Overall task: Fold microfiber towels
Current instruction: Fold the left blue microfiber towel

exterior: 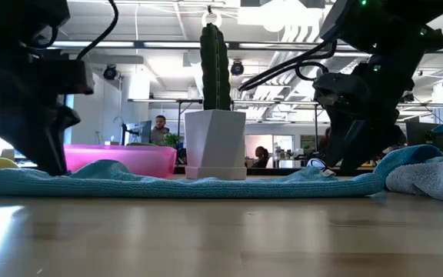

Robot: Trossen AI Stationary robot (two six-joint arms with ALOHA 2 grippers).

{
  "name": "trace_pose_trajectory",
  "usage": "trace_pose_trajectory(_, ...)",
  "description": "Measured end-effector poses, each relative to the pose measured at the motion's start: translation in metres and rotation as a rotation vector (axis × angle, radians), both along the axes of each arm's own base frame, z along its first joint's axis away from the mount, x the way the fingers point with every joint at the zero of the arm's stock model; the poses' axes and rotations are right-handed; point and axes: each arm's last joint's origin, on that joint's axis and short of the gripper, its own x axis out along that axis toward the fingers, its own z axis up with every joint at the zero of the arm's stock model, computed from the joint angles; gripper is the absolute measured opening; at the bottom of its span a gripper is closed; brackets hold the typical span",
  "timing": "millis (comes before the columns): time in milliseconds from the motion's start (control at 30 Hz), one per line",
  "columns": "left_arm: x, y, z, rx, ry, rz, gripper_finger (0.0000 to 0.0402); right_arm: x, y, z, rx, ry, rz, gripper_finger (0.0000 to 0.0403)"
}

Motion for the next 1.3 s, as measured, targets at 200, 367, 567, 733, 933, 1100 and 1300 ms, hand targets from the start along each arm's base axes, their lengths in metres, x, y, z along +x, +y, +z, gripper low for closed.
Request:
trace_pose_trajectory(200,-0.003,-0.003,-0.003,0.0,0.006,-0.017,0.0049,0.001,0.0,-0.009,-0.019,0.04,-0.02,0.0197)
trace_pose_trajectory(367,0.001,-0.009,0.0,-0.016,-0.054,-0.044,0.0046,0.006,-0.004,-0.02,-0.025,0.059,-0.028,0.0197)
trace_pose_trajectory(567,0.001,-0.013,0.0,-0.02,-0.066,-0.056,0.0046,0.011,-0.004,-0.027,-0.022,0.066,0.013,0.0197)
trace_pose_trajectory(733,0.001,-0.013,-0.004,-0.008,-0.037,-0.053,0.0046,0.012,0.002,-0.024,-0.017,0.026,0.043,0.019)
trace_pose_trajectory(933,0.003,-0.013,-0.017,0.033,0.019,-0.045,0.0046,0.017,0.01,-0.022,-0.009,-0.033,0.097,0.0152)
trace_pose_trajectory(1100,0.006,-0.014,-0.022,0.035,0.03,-0.017,0.0046,0.018,0.013,-0.021,0.015,-0.049,0.146,0.0107)
trace_pose_trajectory(1300,0.006,-0.014,-0.02,0.019,0.003,-0.002,0.0046,0.019,0.014,-0.021,-0.012,-0.052,0.188,0.003)
